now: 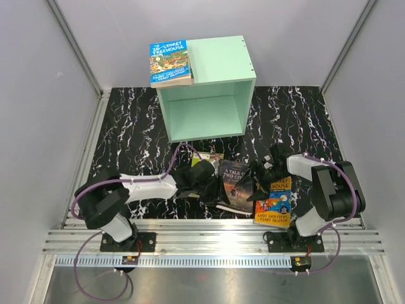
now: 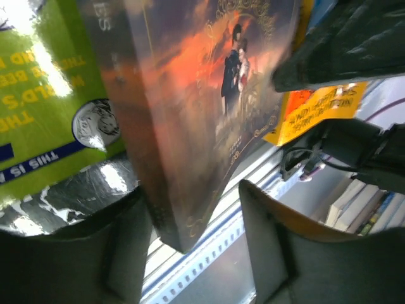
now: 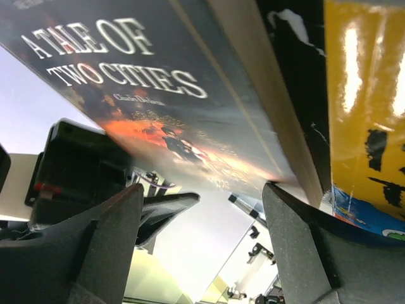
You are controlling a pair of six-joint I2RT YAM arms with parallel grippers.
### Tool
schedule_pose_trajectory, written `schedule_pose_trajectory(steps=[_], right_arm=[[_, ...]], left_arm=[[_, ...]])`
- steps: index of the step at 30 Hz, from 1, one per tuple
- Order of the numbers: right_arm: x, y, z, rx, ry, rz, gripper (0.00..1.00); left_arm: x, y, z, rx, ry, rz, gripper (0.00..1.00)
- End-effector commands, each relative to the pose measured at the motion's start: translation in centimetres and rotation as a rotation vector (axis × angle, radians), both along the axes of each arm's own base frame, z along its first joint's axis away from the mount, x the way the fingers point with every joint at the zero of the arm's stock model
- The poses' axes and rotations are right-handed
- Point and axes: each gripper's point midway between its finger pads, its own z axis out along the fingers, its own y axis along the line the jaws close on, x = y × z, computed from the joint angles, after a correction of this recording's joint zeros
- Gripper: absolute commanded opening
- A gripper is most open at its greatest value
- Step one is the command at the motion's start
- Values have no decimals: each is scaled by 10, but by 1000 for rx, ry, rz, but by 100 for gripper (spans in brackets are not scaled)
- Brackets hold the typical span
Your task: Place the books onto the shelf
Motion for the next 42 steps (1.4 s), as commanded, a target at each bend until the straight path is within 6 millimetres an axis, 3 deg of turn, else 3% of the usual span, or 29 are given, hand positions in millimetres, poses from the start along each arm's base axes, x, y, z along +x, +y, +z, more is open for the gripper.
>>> schedule_pose_trajectory(steps=[1, 6, 9, 10, 12, 13, 18, 21, 26, 31, 37, 38, 42], right_arm=[[-19, -9, -49, -60, 5, 53, 83], [-15, -3, -37, -10, -17, 51, 83], [-6, -5, -17, -31, -69, 58, 81], [9, -5, -3, -40, -134, 64, 81], [19, -10, 25, -91, -218, 64, 84], [37, -10, 47, -98, -296, 59, 85], [57, -18, 103, -154, -421, 50, 88], [61, -17, 111, -141, -432, 39, 89], [74, 0, 120, -16, -461, -19, 89], [83, 17, 140, 142, -502, -67, 90], [89, 23, 144, 198, -513, -64, 90], [89, 24, 146, 208, -517, -64, 90], [86, 28, 151, 267, -516, -65, 90]], left_arm=[[25, -23, 59, -153, -146, 41, 47], [30, -36, 67, -172, -155, 20, 0], [29, -35, 71, -162, -157, 10, 0], [33, -31, 76, -155, -175, 26, 0], [33, -22, 81, -135, -171, 35, 0], [35, -18, 86, -142, -170, 50, 0], [68, 8, 151, -297, -202, 210, 0], [83, 17, 187, -380, -233, 252, 0], [88, 13, 236, -494, -263, 263, 0], [88, 16, 263, -576, -272, 296, 0], [85, 23, 288, -675, -285, 338, 0], [84, 25, 302, -728, -289, 353, 0], [87, 36, 322, -818, -300, 413, 0]])
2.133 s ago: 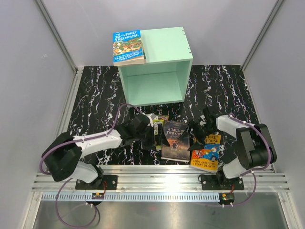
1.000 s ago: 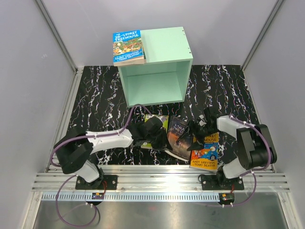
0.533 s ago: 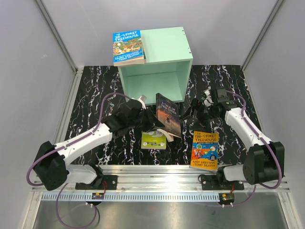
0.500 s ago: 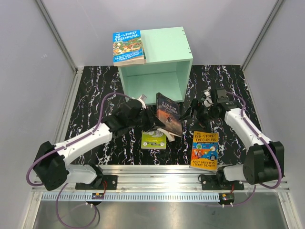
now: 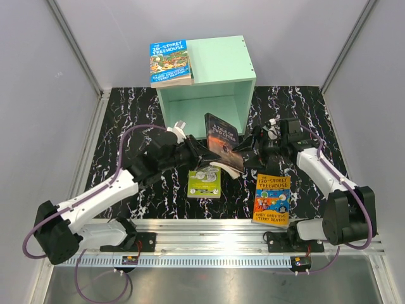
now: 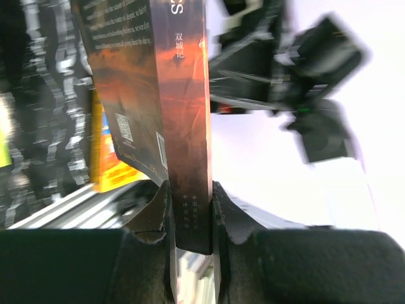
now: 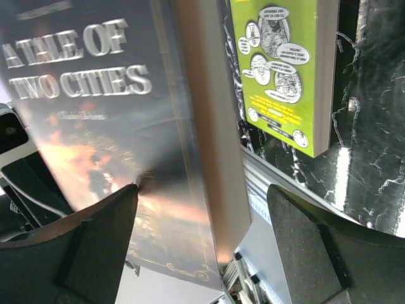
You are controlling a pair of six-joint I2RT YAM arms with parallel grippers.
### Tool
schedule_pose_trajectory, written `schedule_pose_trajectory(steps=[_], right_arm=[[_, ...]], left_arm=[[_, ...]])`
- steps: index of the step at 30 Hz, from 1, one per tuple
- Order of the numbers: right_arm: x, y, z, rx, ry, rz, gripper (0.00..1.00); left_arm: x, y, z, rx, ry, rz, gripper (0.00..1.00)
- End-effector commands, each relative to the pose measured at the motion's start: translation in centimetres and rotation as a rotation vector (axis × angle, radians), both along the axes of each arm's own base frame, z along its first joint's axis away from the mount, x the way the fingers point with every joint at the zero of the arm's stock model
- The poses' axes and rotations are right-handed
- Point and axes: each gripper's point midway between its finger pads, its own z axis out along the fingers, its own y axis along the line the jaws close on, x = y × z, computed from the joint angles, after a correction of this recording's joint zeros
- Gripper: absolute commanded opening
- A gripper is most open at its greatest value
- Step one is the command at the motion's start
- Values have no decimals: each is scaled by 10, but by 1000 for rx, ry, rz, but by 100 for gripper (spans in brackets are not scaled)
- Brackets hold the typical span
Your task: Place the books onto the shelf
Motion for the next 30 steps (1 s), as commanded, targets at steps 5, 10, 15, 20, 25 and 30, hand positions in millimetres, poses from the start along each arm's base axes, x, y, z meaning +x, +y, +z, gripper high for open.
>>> schedule_pose_trajectory(steps=[5, 10, 15, 20, 25, 30], right_arm=[[2, 12, 28, 190, -43, 8, 91], [6, 19, 56, 352, -72, -3, 93], [11, 20, 94, 524, -36, -49, 95], [16, 17, 129, 628, -109, -63, 96], [15, 17, 141, 642, -123, -56, 95], [11, 15, 139, 648, -118, -69, 90]], left_arm=[[5, 12, 149, -430, -309, 77, 0], [4, 19, 169, -504, -365, 104, 0], [6, 22, 161, -499, -367, 130, 0], [5, 27, 159, -536, -378, 158, 0], [6, 24, 155, -536, -377, 157, 0], [6, 17, 147, -508, -360, 130, 0]])
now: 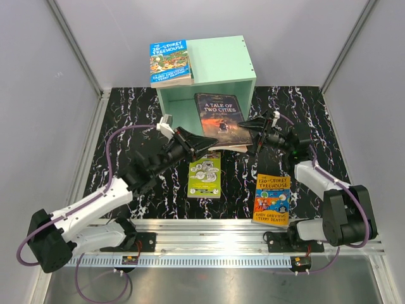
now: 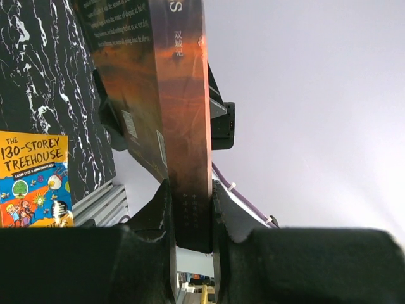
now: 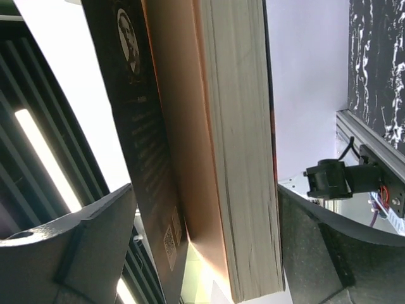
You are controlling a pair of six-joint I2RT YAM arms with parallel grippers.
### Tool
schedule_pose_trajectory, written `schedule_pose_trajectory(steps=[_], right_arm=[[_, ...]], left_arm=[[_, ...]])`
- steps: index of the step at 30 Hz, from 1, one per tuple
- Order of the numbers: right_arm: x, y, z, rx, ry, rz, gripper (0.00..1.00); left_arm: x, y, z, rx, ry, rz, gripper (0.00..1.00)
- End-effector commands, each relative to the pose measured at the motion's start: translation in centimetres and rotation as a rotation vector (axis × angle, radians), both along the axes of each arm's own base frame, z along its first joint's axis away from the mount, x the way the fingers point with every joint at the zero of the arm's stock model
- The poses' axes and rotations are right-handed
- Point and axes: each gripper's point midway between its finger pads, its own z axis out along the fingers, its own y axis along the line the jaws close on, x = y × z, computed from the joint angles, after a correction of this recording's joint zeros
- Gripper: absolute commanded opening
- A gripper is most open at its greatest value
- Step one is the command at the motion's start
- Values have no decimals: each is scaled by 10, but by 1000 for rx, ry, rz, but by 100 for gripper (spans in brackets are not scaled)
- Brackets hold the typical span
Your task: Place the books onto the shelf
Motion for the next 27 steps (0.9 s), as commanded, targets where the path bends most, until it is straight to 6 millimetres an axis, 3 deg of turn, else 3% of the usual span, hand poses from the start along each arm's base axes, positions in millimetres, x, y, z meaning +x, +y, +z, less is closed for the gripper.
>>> schedule_pose_trajectory(steps=[1, 3, 4, 8, 10, 12, 13, 15, 16, 18, 19, 20, 21, 23, 25, 26, 27], right_arm=[[-13, -1, 28, 41, -97, 5, 87], [-15, -1, 29, 39, -107, 6, 78], [-16, -1, 30, 37, -114, 7, 71], [-19, -1, 25, 6, -121, 10, 28], [-20, -1, 18, -27, -120, 10, 14], [-20, 0, 14, -73, -162, 9, 0], [-19, 0, 4, -108, -110, 11, 0], [-13, 0, 0, -201, -188, -14, 0], [-12, -1, -15, -254, -107, -11, 0], [-3, 0, -16, -325, -157, -33, 0], [3, 2, -26, -341, -127, -27, 0], [8, 5, -24, -345, -138, -29, 0], [12, 8, -25, -348, -141, -27, 0], [28, 16, -25, -351, -167, -30, 0], [39, 29, -35, -372, -175, -9, 0], [46, 35, -27, -372, -202, -7, 0], [50, 46, -38, -380, -190, 23, 0]], left_arm=[[-7, 3, 57, -107, -178, -4, 0], [-11, -1, 53, -47, -178, -21, 0], [-10, -4, 30, 55, -142, -26, 0], [-19, -5, -4, 210, -96, -50, 0], [-22, 0, -31, 289, -49, -55, 0], [-25, 8, -40, 330, -39, -45, 1], [-29, 15, -58, 400, -2, -47, 12], [-31, 30, -67, 463, 18, -14, 30], [-36, 41, -81, 531, 45, -13, 52], [-41, 61, -85, 577, 54, 33, 68], [-47, 73, -98, 632, 81, 36, 78], [-51, 81, -105, 656, 94, 44, 93], [-55, 94, -99, 648, 78, 76, 98], [-66, 112, -112, 677, 110, 94, 99], [-76, 134, -110, 662, 117, 145, 99], [-79, 141, -111, 660, 122, 160, 99], [-83, 152, -117, 678, 147, 186, 99]])
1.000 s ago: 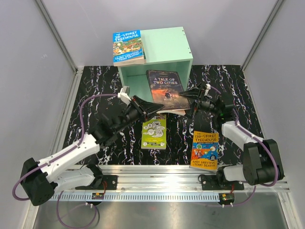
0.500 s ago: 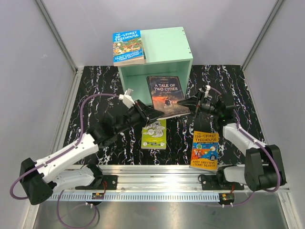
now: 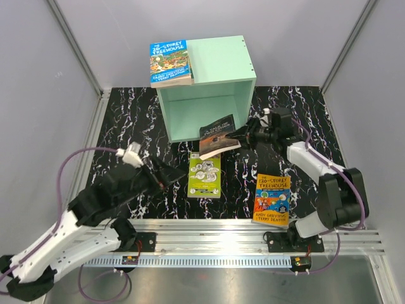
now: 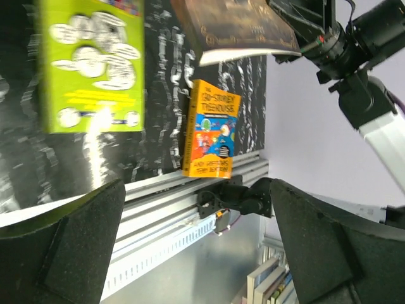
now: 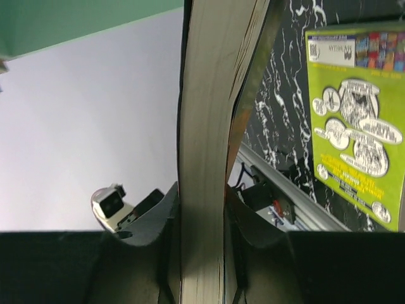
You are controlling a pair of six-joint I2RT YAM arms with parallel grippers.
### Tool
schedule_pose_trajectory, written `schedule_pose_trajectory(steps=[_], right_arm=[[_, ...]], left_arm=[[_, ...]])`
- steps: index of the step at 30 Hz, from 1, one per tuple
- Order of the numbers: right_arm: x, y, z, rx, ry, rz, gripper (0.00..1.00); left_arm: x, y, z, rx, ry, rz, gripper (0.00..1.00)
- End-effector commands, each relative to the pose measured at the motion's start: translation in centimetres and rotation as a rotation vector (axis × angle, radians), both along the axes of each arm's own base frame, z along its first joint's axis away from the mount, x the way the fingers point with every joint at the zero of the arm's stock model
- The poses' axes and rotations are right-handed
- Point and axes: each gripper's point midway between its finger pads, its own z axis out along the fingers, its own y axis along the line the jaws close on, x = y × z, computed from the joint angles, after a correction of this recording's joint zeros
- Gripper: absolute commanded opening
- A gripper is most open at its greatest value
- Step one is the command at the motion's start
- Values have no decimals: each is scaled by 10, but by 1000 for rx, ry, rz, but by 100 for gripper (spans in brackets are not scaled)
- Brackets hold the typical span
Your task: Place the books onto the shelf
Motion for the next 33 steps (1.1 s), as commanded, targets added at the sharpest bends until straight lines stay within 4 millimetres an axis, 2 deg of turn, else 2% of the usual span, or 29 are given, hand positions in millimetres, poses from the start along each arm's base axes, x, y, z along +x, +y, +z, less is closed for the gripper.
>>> schedule_pose_trajectory(steps=[1, 2, 3, 5, 6, 8, 10, 11, 12, 13, 14, 15, 16, 17, 18, 19, 20, 21, 22, 23, 24, 26, 27, 28, 29, 30, 31, 32, 33], right_arm=[[19, 31, 38, 14, -215, 86, 0], [25, 39, 44, 19, -236, 94, 0], [31, 46, 35, 12, -224, 100, 0], [39, 62, 36, 10, -242, 109, 0], [47, 68, 24, 4, -231, 109, 0], [57, 81, 23, 7, -237, 108, 0], [71, 93, 5, 16, -227, 111, 0], [78, 100, 8, 26, -237, 116, 0], [85, 107, -11, 15, -208, 124, 0], [91, 111, -15, 12, -208, 123, 0], [98, 119, -10, 19, -228, 127, 0], [106, 123, -27, 7, -198, 125, 0], [112, 126, -31, 5, -194, 117, 0], [120, 131, -24, 13, -214, 112, 0], [126, 136, -40, 3, -183, 112, 0], [131, 138, -43, 2, -180, 108, 0], [139, 142, -36, 11, -194, 101, 0], [144, 144, -49, -1, -169, 96, 0], [149, 145, -51, -7, -168, 81, 0], [156, 148, -46, -3, -184, 75, 0], [160, 148, -60, -25, -150, 71, 0], [172, 150, -58, -47, -170, 52, 0], [175, 150, -74, -70, -135, 44, 0], [182, 152, -70, -71, -147, 34, 0], [184, 153, -76, -82, -129, 31, 0], [187, 153, -91, -101, -106, 27, 0], [194, 154, -90, -112, -117, 11, 0], [196, 153, -97, -131, -103, 5, 1], [197, 152, -113, -153, -69, -1, 1]], left_arm=[[-11, 46, -22, 88, 24, 121, 99], [-14, 52, -22, 87, 26, 134, 99], [-18, 62, -26, 102, 36, 158, 99], [-23, 73, -23, 90, 24, 178, 99], [-27, 81, -25, 102, 34, 192, 99], [-31, 89, -23, 96, 30, 208, 99], [-36, 96, -21, 107, 32, 211, 99], [-38, 99, -20, 112, 30, 214, 99], [-40, 105, -22, 132, 38, 226, 99], [-42, 109, -18, 131, 35, 231, 99], [-43, 112, -18, 131, 34, 235, 99], [-46, 116, -19, 137, 39, 243, 99], [-47, 119, -19, 137, 38, 248, 99], [-49, 120, -18, 131, 37, 248, 99], [-51, 123, -19, 130, 43, 251, 99], [-52, 124, -20, 128, 45, 252, 99], [-53, 125, -21, 128, 48, 252, 99], [-55, 127, -23, 129, 54, 253, 99], [-56, 127, -24, 130, 57, 253, 99], [-57, 128, -23, 130, 56, 254, 99], [-58, 130, -25, 138, 60, 255, 99], [-58, 132, -25, 143, 56, 260, 99], [-59, 135, -24, 148, 52, 263, 99], [-59, 136, -23, 154, 51, 264, 99], [-59, 139, -24, 166, 50, 272, 99], [-59, 140, -23, 170, 47, 273, 99], [-59, 142, -22, 170, 44, 278, 99], [-59, 143, -22, 176, 40, 282, 99], [-59, 144, -22, 182, 42, 282, 99]])
